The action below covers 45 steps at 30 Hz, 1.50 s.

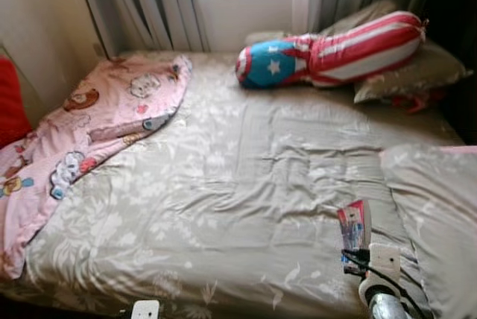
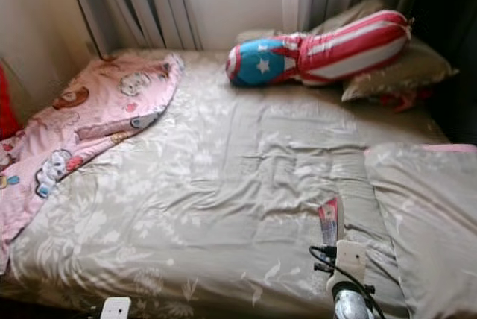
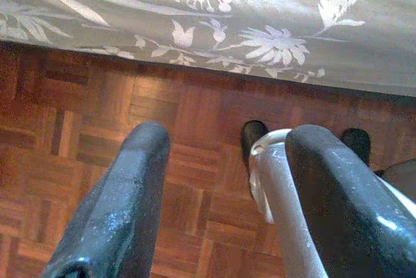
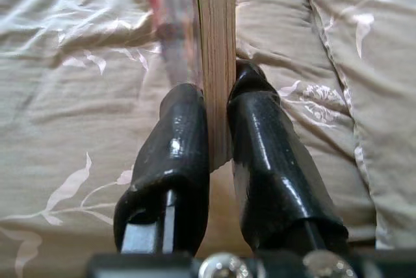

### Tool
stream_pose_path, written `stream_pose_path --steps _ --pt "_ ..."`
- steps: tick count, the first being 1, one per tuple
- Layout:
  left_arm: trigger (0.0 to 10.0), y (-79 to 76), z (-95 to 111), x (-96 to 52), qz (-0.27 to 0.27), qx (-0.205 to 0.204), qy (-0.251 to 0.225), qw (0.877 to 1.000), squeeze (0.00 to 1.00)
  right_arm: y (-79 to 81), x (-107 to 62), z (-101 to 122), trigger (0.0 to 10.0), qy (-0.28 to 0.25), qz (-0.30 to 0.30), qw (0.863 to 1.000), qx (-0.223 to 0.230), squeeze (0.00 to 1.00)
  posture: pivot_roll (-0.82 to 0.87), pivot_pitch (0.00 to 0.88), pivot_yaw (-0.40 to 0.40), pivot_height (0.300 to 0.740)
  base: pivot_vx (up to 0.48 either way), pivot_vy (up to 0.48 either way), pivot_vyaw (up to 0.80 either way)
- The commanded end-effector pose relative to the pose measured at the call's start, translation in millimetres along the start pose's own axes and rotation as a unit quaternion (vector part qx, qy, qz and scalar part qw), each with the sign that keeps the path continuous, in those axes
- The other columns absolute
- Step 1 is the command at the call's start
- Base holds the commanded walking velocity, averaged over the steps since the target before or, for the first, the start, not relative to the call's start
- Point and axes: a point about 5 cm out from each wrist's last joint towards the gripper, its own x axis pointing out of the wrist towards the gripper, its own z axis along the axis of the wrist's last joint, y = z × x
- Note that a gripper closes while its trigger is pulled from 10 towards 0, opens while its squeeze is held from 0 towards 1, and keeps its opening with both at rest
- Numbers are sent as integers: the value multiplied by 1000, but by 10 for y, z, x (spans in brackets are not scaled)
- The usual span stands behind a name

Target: Clean up the room

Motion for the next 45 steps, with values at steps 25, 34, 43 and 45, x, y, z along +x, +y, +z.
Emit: stream_pose_path --steps 25,34,43,45 --pt "10000 10 -11 -1 0 3 4 1000 0 38 34 60 10000 -4 8 1000 5 0 -126 0 -6 732 0 0 -175" --pt "10000 -10 13 4 -3 20 -1 1000 0 38 28 49 10000 -2 10 1000 3 0 -127 0 -5 732 0 -35 -765" --pt "10000 -17 31 7 -1 10 -6 1000 0 49 25 59 10000 -9 9 1000 -1 0 -128 0 -4 732 0 -158 -338" --pt "10000 -19 34 7 -1 10 -6 1000 0 58 24 59 10000 -10 10 1000 -2 0 -128 0 -4 732 0 0 0"
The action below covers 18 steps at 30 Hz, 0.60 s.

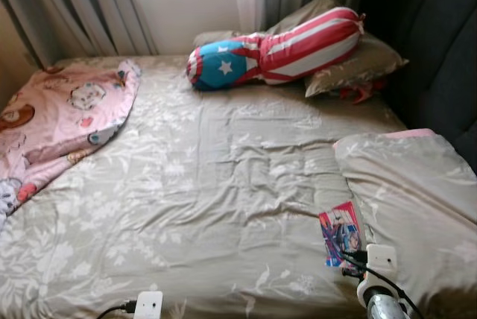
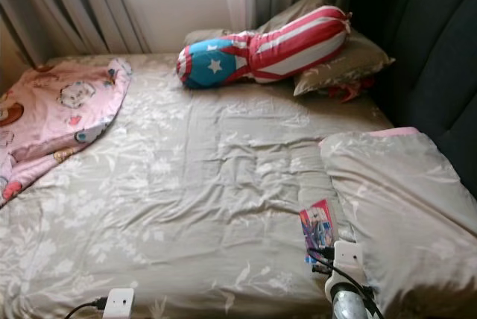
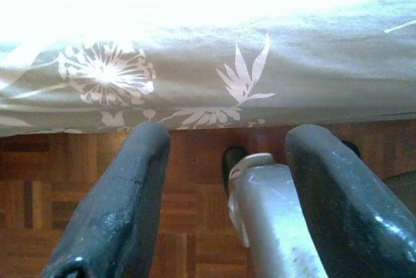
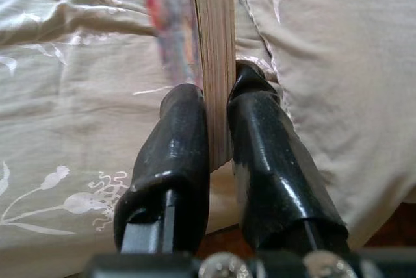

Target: Clean up the room

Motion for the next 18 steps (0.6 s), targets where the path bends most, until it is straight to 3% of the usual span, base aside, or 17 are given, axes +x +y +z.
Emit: stream_pose_path --steps 1,18 --pt "10000 31 -85 -22 4 10 12 1000 0 31 25 87 10000 -22 6 1000 -4 0 -130 0 -2 732 0 0 0" --pt "10000 25 -84 -24 0 7 9 1000 0 126 18 78 10000 -22 44 999 4 0 -136 0 3 732 0 0 0"
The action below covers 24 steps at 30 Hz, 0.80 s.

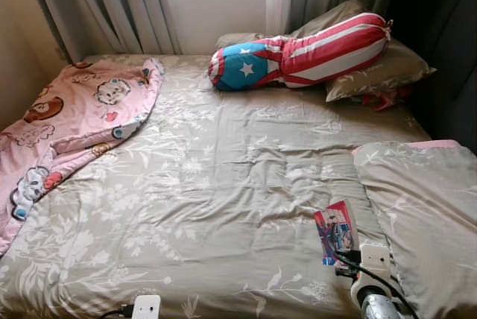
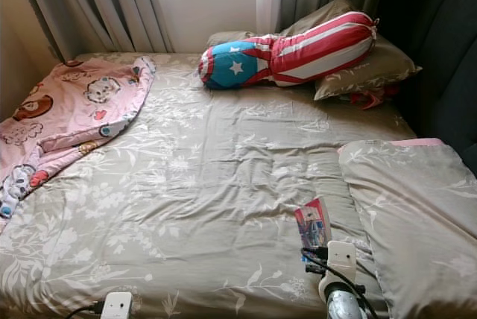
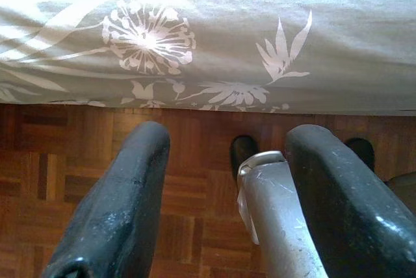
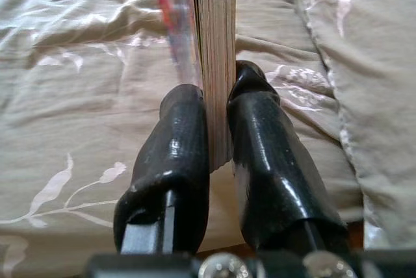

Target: Clean up the room

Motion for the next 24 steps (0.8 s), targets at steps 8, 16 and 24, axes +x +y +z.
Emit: stream_pose_path --steps 8,16,24 --pt "10000 -13 -36 -11 -5 10 2 1000 0 46 31 102 10000 -26 13 1000 0 0 -141 0 4 732 0 0 0" --pt "10000 -20 -25 -10 -4 15 -3 1000 0 45 50 137 10000 -28 16 999 -6 0 -142 0 4 732 0 0 0" --pt "10000 -16 -12 -9 -7 26 -7 1000 0 182 175 504 10000 -90 53 991 81 0 -167 0 24 732 0 0 0"
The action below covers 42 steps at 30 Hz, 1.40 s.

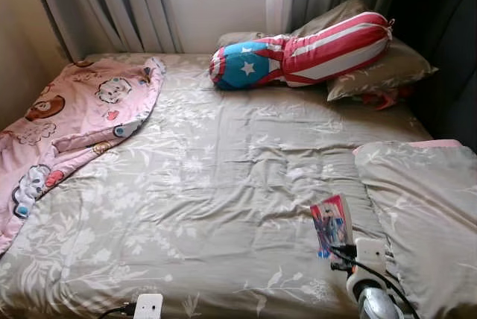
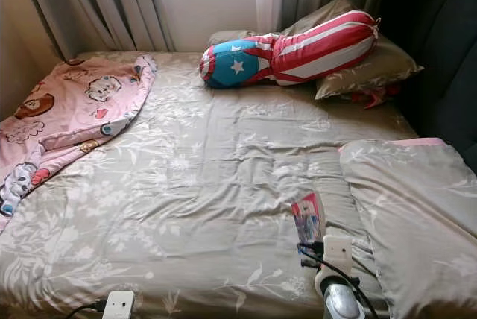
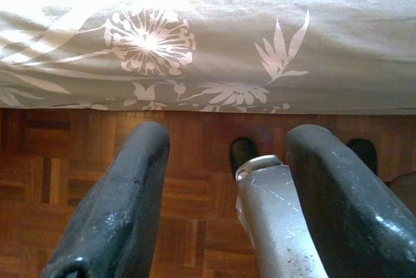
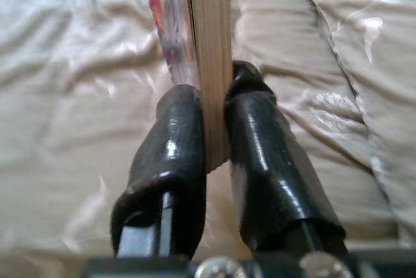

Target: Clean up the room

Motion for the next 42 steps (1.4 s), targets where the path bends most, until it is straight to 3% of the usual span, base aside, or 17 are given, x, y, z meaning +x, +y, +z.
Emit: stream_pose_path --steps 1,2,4,13,15,18,21,25,27,30,33,36,38,39,40,42 --pt "10000 13 -31 -10 -1 15 3 1000 0 70 94 246 10000 -52 19 998 44 0 -167 0 24 732 0 0 0" --pt "10000 4 -26 -8 -2 17 2 1000 0 162 139 320 10000 -57 54 992 101 0 -168 0 25 732 0 0 0" --pt "10000 4 -13 -6 -2 17 -1 1000 0 292 191 441 10000 -70 99 983 138 0 -157 0 21 732 0 0 0" --pt "10000 49 48 4 11 4 -16 1000 0 480 236 599 10000 -87 183 951 233 0 -129 0 10 732 0 0 0" --pt "10000 51 59 6 11 3 -18 1000 0 496 232 577 10000 -78 193 949 236 0 -130 0 14 732 0 0 0" --pt "10000 59 95 13 13 1 -24 1000 0 558 203 496 10000 -54 220 957 180 0 -129 0 19 732 0 0 0" --pt "10000 67 110 16 13 1 -27 1000 0 538 206 483 10000 -50 205 963 168 0 -131 0 21 732 0 0 0" --pt "10000 87 239 29 16 -36 -64 997 0 421 216 536 10000 -77 150 979 113 0 -139 7 25 732 0 0 0" --pt "10000 119 367 41 23 -82 -94 992 0 410 216 573 10000 -90 145 980 104 0 -138 8 25 732 0 0 0" --pt "10000 133 446 45 24 -89 -112 989 0 417 215 593 10000 -97 147 979 99 0 -134 13 19 732 0 0 0" --pt "10000 159 775 38 21 -91 -191 977 0 441 211 657 10000 -118 154 978 78 0 -127 19 12 732 0 0 0" --pt "10000 240 1141 -28 32 -87 -283 955 0 448 213 694 10000 -127 153 977 72 0 -119 21 4 732 0 0 0" --pt "10000 257 1209 -48 34 -86 -300 949 0 449 214 700 10000 -129 151 977 71 0 -119 21 4 732 0 0 0" --pt "10000 307 1345 -121 31 -91 -346 933 0 463 211 723 10000 -138 151 977 65 0 -125 19 2 732 0 0 0" --pt "10000 319 1384 -157 28 -90 -364 927 0 466 208 739 10000 -143 153 976 63 0 -117 20 2 732 0 0 0" --pt "10000 315 1384 -163 26 -87 -366 926 0 464 208 744 10000 -145 154 975 63 0 -117 20 2 732 0 0 0"
